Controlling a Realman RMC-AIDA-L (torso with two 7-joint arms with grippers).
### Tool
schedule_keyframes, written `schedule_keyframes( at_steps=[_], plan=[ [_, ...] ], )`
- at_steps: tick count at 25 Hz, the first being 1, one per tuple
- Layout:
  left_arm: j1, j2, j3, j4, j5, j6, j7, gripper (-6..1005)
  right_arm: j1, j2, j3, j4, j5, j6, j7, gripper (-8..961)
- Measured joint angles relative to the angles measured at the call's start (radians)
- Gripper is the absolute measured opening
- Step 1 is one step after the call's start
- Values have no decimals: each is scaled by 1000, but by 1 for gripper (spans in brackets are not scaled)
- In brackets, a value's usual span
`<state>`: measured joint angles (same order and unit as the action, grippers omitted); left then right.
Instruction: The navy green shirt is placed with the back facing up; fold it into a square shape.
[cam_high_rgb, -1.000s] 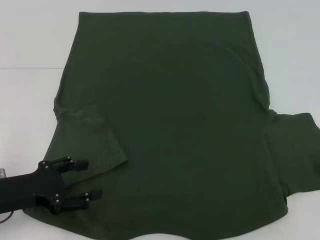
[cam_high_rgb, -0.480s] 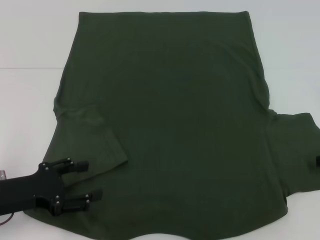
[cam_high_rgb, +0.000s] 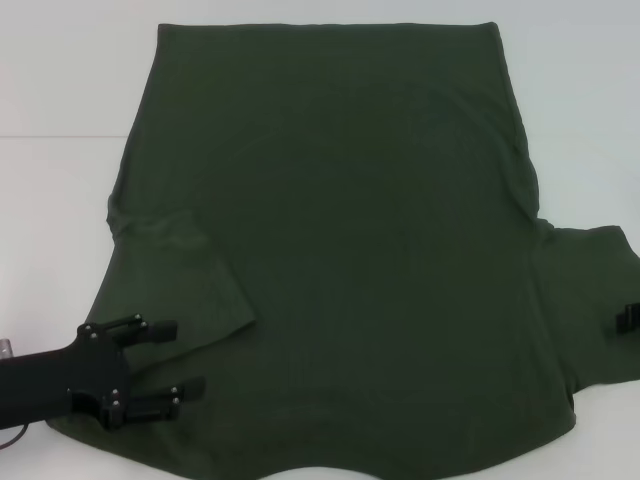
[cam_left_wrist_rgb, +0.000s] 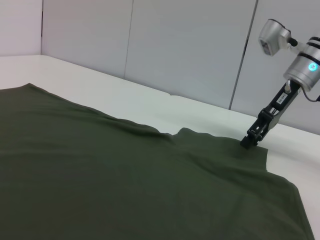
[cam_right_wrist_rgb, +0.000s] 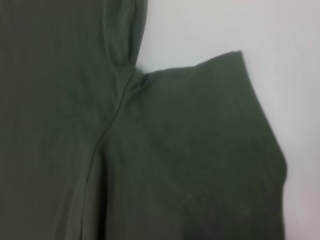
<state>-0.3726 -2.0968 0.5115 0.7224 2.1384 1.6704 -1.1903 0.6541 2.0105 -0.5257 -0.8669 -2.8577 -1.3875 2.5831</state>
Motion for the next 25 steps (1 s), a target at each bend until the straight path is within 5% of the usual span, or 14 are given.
schedule_keyframes(
  at_steps=[25],
  plan=[
    [-4,0,1,0,0,0,-3,833,2,3,-35,9,-4,17,2,887]
  ],
)
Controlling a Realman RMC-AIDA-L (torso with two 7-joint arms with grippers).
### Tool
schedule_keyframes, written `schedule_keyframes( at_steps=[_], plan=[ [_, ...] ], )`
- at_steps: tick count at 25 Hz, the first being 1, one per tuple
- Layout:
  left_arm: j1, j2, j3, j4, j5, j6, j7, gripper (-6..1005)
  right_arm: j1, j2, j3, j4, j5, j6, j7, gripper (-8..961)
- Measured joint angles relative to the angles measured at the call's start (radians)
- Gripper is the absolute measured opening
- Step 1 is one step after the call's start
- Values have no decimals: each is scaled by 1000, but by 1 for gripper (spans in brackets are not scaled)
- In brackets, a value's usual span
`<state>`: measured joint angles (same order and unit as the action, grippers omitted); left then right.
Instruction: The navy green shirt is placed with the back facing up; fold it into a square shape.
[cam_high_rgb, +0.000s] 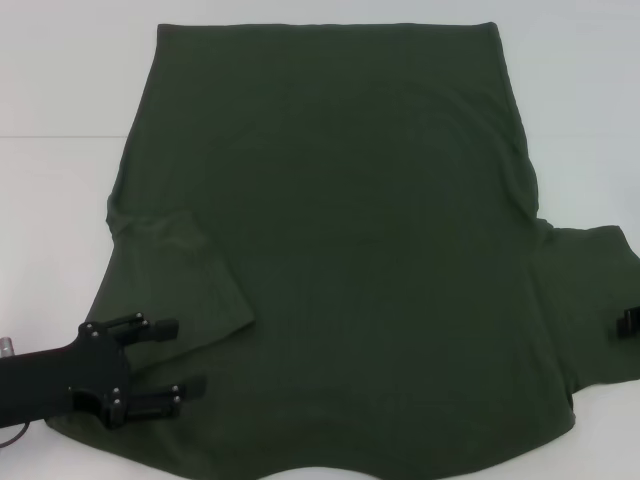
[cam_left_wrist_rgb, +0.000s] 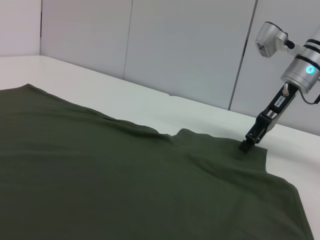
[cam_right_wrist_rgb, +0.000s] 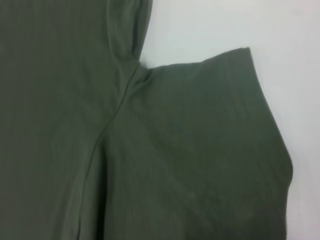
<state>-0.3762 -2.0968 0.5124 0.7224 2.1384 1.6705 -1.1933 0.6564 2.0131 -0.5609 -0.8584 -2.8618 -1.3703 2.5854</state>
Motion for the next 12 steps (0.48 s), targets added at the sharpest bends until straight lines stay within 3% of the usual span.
schedule_keyframes(
  at_steps=[12],
  plan=[
    [3,-2,-3,0,0,-1,3,833,0,5,-15,3,-3,-5,3,450]
  ],
)
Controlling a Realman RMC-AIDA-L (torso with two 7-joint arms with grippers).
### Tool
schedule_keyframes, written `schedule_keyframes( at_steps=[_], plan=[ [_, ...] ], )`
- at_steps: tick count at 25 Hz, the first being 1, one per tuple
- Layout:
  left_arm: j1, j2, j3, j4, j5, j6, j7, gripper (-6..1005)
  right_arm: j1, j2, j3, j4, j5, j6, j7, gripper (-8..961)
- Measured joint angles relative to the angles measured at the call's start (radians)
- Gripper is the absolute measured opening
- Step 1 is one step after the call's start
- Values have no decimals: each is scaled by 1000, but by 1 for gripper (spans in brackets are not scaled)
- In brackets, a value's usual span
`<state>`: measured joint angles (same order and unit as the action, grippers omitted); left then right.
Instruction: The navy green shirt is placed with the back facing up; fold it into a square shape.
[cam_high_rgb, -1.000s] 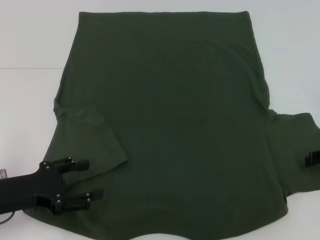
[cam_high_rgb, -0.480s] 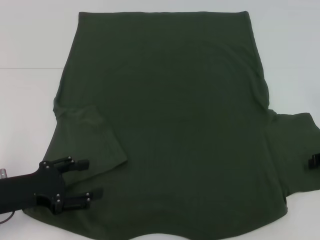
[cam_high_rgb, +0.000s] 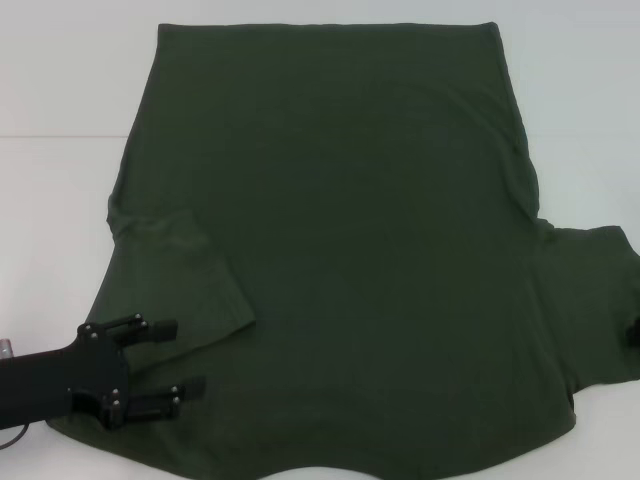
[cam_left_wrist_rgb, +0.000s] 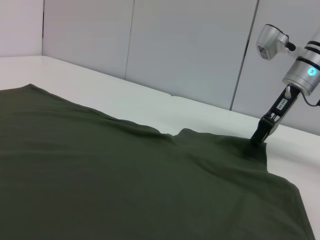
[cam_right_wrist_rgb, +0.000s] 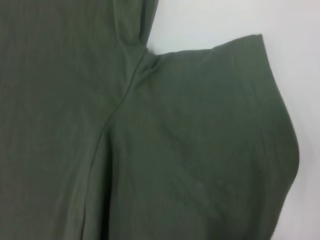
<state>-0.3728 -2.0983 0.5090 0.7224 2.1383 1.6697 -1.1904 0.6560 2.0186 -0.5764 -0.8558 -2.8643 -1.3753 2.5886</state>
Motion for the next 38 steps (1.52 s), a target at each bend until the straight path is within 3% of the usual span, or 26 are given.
schedule_keyframes(
  at_steps=[12,20,38],
  plan=[
    [2,0,-3,0,-7,-1,-1,832,0,-2,-20,-12,6,4,-15,47],
    [-2,0,-3,0,-8,-2,-6,832,-6,0,-4,-49,20,7,-29,32],
    [5,3,-4,3,-8,-2,-9,831,-69,-10,11,-207,302,-13,-38,32]
  ],
)
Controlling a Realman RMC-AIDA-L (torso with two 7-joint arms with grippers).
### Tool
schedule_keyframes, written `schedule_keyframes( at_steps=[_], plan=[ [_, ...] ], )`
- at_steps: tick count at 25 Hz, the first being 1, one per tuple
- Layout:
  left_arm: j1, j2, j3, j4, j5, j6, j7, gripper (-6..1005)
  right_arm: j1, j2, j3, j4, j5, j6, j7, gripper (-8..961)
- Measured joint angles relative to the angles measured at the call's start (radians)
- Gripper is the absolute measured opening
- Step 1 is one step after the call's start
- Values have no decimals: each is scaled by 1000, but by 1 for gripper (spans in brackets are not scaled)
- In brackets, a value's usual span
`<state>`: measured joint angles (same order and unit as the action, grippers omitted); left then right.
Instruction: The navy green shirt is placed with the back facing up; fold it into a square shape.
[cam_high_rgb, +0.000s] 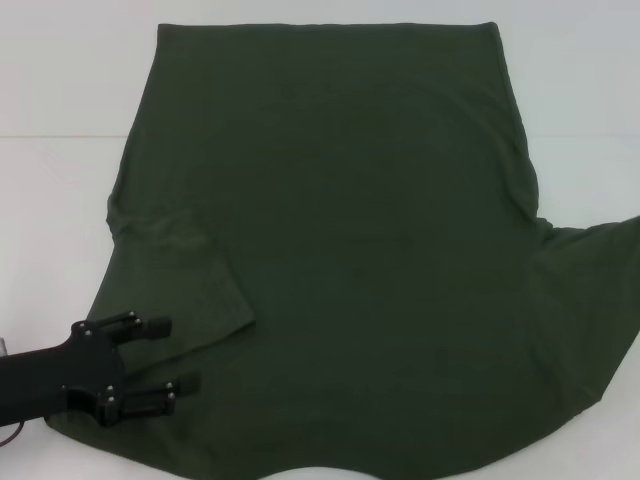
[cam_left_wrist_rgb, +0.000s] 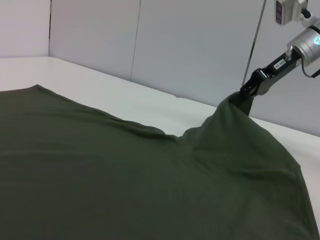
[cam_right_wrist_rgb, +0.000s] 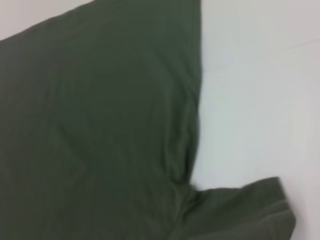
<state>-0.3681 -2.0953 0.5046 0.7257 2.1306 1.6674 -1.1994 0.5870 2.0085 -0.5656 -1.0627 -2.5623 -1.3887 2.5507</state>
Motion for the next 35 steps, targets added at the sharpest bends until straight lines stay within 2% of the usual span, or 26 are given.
schedule_keyframes(
  at_steps=[9,17,22,28,35],
  plan=[
    [-1,0,0,-2,6,0,0,831,70,18,-87,42,5,7,-17,36],
    [-1,-3,0,-3,8,-1,0,831,146,57,-205,58,2,22,-10,39],
    [4,-3,0,-3,8,-2,0,830,192,75,-290,115,-1,38,-7,41],
    [8,-3,0,-3,8,-2,0,830,213,77,-324,185,-2,78,-4,43],
    [8,-3,0,-3,8,-9,0,830,216,78,-328,207,12,105,-13,46]
  ],
)
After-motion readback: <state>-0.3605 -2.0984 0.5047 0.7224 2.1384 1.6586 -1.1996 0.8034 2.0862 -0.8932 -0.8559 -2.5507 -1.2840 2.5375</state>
